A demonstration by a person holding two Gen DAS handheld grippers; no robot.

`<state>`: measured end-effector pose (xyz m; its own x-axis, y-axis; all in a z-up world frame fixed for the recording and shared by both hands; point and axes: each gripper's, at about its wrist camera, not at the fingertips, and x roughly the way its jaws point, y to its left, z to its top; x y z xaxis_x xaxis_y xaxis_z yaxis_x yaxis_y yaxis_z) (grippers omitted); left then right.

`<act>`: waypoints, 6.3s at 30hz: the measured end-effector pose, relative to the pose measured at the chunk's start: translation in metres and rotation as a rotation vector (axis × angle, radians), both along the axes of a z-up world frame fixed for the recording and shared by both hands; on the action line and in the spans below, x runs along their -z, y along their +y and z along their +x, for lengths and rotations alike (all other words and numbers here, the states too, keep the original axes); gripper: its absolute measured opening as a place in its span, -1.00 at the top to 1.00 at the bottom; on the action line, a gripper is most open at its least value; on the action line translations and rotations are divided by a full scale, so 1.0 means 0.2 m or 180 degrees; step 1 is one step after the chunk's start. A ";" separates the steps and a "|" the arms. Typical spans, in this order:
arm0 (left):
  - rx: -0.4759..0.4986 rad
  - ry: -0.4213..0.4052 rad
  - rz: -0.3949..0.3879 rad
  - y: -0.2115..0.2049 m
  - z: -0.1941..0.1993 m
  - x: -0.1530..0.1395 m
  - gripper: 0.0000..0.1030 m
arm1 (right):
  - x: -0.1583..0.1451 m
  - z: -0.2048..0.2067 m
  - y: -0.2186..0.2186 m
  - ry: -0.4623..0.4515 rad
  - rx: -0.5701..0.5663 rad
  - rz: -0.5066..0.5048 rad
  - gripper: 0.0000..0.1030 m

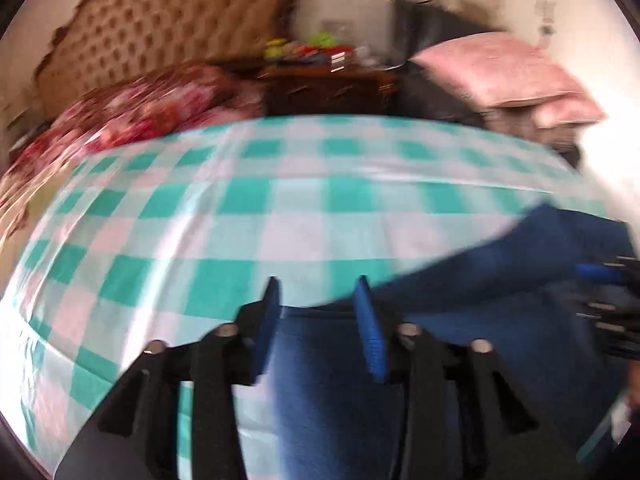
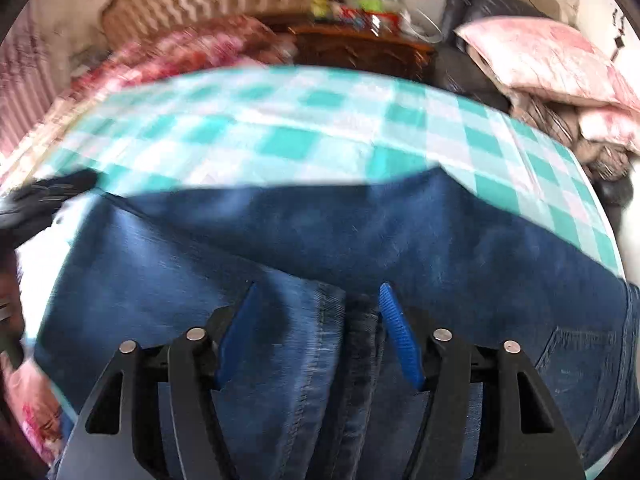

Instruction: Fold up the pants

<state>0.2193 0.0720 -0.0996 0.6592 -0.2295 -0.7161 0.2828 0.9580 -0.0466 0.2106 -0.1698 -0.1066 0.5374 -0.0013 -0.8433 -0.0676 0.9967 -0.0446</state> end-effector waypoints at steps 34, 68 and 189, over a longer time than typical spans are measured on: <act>0.0167 0.0270 0.0010 -0.56 -0.25 0.05 0.50 | 0.09 -0.44 -0.08 0.0069 0.0565 0.0074 -0.78; -0.0674 0.0410 -0.1361 0.40 -0.84 0.29 0.28 | 0.07 -0.46 -0.07 0.0094 0.0525 -0.0079 -0.88; 0.2268 -0.1888 0.1867 -2.90 -1.42 0.30 0.64 | -0.07 -0.34 -2.11 0.0089 0.0511 0.1502 0.82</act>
<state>-0.0651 -0.5075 -0.1598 0.7864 -0.4218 -0.4513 0.6074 0.3948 0.6894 0.1432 -0.5910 -0.0931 0.5389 0.3029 -0.7860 0.0937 0.9058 0.4133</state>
